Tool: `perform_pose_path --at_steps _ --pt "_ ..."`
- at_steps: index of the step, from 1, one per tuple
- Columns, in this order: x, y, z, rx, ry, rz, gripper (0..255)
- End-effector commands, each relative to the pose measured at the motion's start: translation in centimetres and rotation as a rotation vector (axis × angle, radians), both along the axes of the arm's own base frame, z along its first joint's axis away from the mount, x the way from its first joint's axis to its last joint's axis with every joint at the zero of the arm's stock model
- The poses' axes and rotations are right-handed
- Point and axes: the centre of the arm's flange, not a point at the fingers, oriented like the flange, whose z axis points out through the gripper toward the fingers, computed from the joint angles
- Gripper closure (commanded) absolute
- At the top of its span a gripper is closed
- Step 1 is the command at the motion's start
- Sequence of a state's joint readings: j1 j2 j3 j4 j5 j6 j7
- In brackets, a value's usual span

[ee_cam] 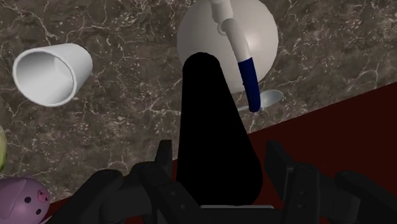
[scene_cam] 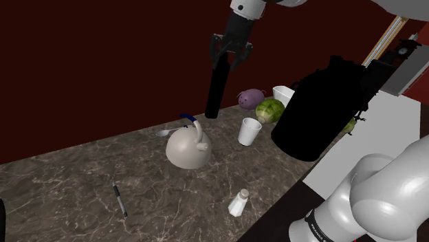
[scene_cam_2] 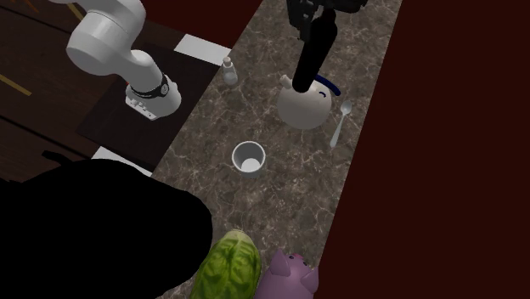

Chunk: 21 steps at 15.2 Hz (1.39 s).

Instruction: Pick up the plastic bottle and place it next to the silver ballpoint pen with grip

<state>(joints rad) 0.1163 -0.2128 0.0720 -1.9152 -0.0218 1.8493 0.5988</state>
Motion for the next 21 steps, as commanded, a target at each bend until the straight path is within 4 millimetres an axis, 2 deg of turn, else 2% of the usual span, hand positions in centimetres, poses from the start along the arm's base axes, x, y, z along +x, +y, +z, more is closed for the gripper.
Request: perform_pose_path --at_steps 1,21 --pt "-1.4 2.2 1.0 0.0 0.0 -0.001 255" --pt "-13.8 23.4 10.8 0.0 0.0 -0.001 255"
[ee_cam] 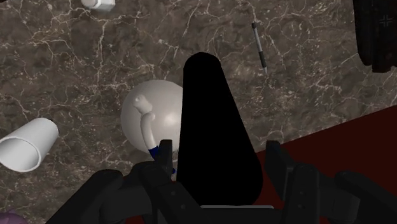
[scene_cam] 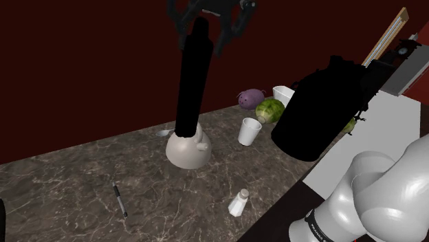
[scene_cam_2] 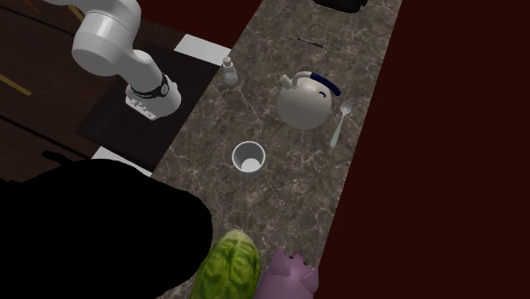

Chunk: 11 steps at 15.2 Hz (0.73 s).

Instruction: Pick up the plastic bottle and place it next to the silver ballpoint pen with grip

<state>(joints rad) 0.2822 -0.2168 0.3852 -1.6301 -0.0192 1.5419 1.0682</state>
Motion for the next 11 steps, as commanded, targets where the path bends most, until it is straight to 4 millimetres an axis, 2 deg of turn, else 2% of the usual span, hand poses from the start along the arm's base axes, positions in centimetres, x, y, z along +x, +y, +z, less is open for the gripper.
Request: perform_pose_path --at_steps 1,4,11 --pt "-1.2 2.2 1.2 0.001 0.0 -0.002 255" --pt "-3.2 5.6 2.8 0.001 0.0 -0.002 255" --pt "-3.2 5.6 -0.9 0.001 0.0 -0.002 255"
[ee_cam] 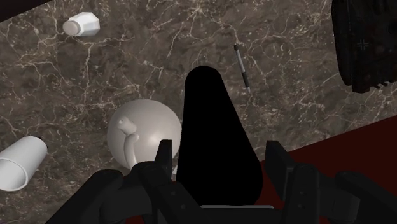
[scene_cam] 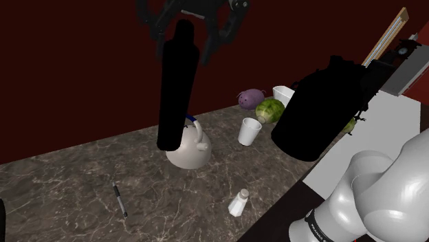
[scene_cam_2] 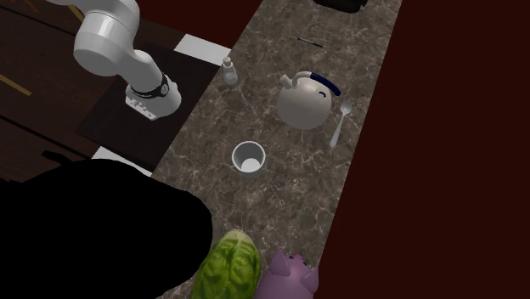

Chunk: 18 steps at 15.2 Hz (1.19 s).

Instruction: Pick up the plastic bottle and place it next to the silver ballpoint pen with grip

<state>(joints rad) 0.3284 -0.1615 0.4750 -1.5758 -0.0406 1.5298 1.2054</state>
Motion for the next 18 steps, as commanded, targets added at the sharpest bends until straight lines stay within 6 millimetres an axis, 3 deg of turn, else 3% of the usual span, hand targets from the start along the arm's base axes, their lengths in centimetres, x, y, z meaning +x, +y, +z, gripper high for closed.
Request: perform_pose_path --at_steps 1,18 --pt "-0.1 -0.1 -1.0 0.001 -0.001 0.0 255" --pt "-0.1 -0.1 -10.0 0.001 -0.001 0.0 255"
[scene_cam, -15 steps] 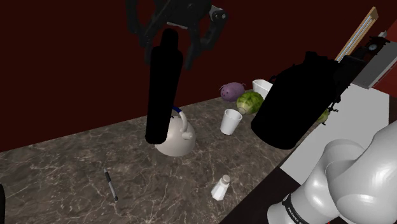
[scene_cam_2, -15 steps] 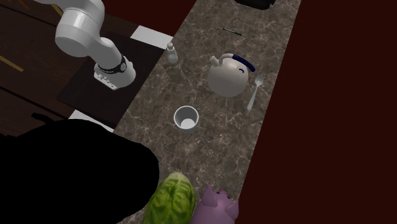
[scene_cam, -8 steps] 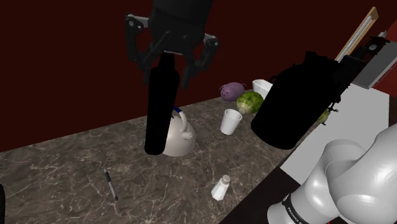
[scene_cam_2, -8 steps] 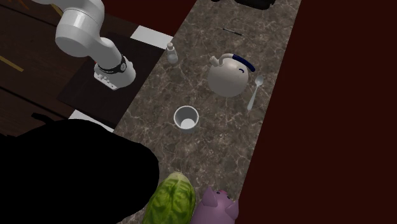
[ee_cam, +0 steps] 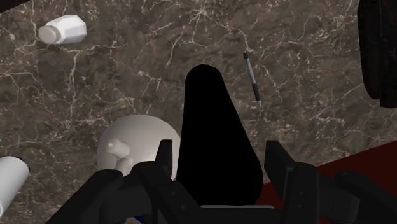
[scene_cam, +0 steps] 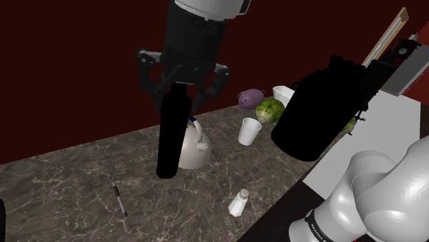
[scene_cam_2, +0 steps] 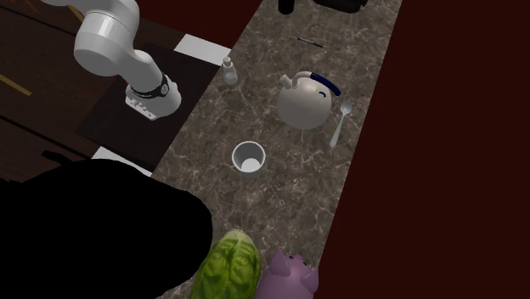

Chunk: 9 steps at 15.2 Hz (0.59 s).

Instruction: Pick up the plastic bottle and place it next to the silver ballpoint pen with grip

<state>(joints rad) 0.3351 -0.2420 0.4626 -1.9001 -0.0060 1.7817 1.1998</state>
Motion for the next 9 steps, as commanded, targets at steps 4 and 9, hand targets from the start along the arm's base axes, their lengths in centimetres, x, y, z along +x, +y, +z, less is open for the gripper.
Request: perform_pose_path --at_steps 4,9 --pt "0.0 0.0 -2.7 0.001 -0.001 0.0 255" --pt "0.0 0.0 -5.3 0.001 -0.001 0.0 255"
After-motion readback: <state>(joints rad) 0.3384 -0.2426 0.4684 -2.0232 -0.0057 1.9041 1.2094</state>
